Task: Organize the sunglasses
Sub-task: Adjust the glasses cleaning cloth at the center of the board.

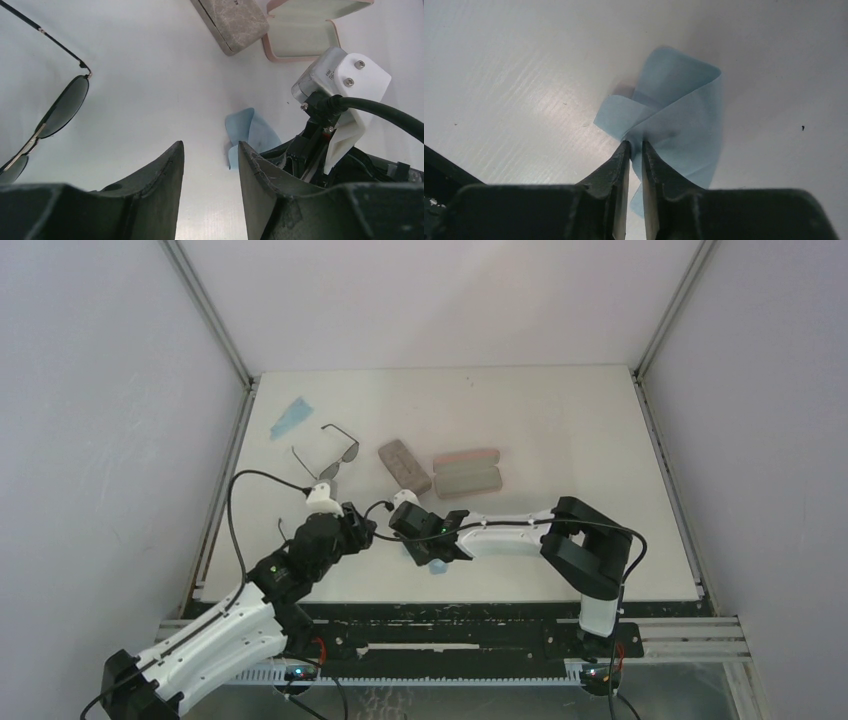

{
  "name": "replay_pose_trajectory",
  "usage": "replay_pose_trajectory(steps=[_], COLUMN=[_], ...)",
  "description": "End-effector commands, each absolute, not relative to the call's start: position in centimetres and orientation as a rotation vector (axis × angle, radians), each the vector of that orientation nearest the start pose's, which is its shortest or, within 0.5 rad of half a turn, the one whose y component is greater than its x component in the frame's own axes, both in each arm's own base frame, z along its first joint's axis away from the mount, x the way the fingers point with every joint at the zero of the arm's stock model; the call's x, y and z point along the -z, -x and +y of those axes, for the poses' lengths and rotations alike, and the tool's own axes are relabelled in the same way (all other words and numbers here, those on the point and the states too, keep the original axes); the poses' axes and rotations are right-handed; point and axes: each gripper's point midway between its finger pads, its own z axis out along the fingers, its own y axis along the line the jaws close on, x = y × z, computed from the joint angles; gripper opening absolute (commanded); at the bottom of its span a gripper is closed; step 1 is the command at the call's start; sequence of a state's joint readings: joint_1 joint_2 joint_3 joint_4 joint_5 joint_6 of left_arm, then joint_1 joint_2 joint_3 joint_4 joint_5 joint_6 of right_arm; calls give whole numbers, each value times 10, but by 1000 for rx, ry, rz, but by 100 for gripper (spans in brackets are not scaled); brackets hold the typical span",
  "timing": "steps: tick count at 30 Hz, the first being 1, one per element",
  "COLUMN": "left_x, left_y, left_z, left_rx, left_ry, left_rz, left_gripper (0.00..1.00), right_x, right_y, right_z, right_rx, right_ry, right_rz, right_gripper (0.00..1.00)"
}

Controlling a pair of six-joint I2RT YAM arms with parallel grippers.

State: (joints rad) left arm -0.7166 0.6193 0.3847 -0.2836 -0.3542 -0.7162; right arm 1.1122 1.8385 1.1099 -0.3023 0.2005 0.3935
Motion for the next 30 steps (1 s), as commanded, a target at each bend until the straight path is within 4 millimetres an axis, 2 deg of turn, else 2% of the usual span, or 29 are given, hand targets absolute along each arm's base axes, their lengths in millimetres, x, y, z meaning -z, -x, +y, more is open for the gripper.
replay_pose_trajectory(steps=[1, 7, 16, 30], left_x=[-114, -101, -90, -80], left_y=[-221, -221, -230, -250], left_z=[-157, -179, -203, -215], left_rx=[583, 686, 749, 635], left_ry=[204, 194, 172, 51], left_rz=[2079, 2116, 2157, 2222], left_gripper=[48, 51, 53, 53], right_x=[-50, -58, -60, -55], right_y=[-206, -205, -206, -233], right_z=[372, 362, 343, 297], right_rx=[-424, -514, -688, -640], right_ry=[770, 699, 593, 532], right_rz=[2380, 2369, 2383, 2401], right_gripper=[9, 0, 0, 0])
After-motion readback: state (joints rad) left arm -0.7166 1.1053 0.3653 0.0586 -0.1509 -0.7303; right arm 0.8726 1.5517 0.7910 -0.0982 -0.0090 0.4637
